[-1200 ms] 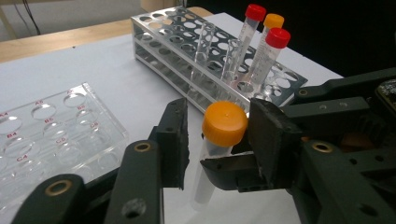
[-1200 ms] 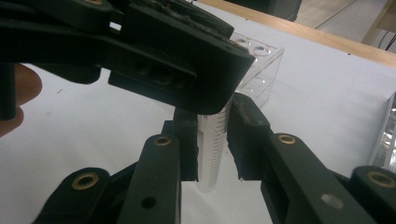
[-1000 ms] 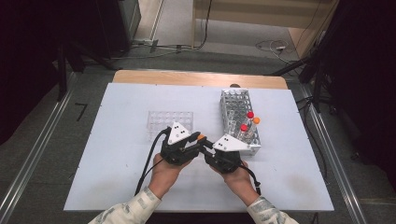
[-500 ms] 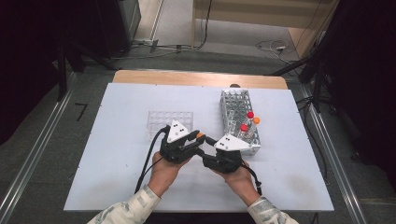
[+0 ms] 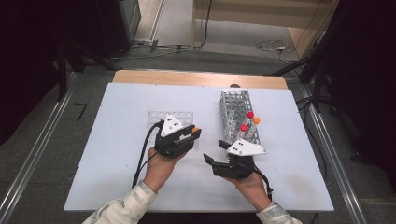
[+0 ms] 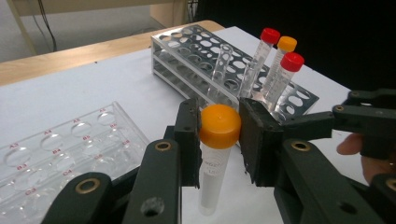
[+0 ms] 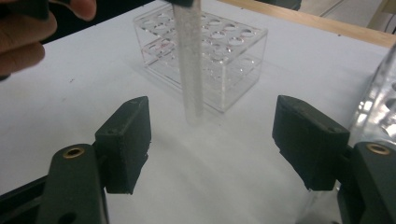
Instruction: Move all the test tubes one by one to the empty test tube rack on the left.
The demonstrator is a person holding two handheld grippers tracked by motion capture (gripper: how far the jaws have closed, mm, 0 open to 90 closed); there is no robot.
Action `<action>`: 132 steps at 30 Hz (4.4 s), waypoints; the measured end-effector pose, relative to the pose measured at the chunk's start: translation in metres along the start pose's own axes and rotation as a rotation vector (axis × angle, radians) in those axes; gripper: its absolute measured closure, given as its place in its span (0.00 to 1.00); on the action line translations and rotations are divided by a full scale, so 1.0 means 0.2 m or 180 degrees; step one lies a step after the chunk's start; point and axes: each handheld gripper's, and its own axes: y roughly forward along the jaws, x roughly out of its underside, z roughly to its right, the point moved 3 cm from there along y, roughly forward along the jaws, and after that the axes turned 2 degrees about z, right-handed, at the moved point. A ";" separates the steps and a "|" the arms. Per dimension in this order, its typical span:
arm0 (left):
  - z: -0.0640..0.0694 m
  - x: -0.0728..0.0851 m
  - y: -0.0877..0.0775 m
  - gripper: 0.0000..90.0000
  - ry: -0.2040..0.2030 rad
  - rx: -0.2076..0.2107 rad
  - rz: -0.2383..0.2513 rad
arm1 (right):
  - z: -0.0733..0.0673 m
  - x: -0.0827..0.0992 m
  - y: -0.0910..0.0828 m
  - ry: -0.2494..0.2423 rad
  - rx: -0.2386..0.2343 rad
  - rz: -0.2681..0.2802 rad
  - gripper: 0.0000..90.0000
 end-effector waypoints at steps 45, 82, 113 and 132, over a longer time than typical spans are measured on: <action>-0.19 -0.20 0.09 0.78 0.0045 -0.0522 0.0150 | 0.06 0.06 -0.13 0.0124 0.0095 0.0059 0.31; -0.19 0.03 0.18 0.41 -0.0012 -0.0456 -0.0065 | 0.07 0.06 -0.14 0.0123 0.0116 0.0079 0.31; -0.23 0.15 -0.08 0.18 -0.0222 -0.0435 -0.0047 | 0.52 0.10 -0.21 0.0382 0.1074 0.0109 0.34; -0.23 0.16 -0.07 0.18 -0.0247 -0.0418 -0.0089 | 0.67 0.09 -0.09 0.0431 0.1157 0.0151 0.67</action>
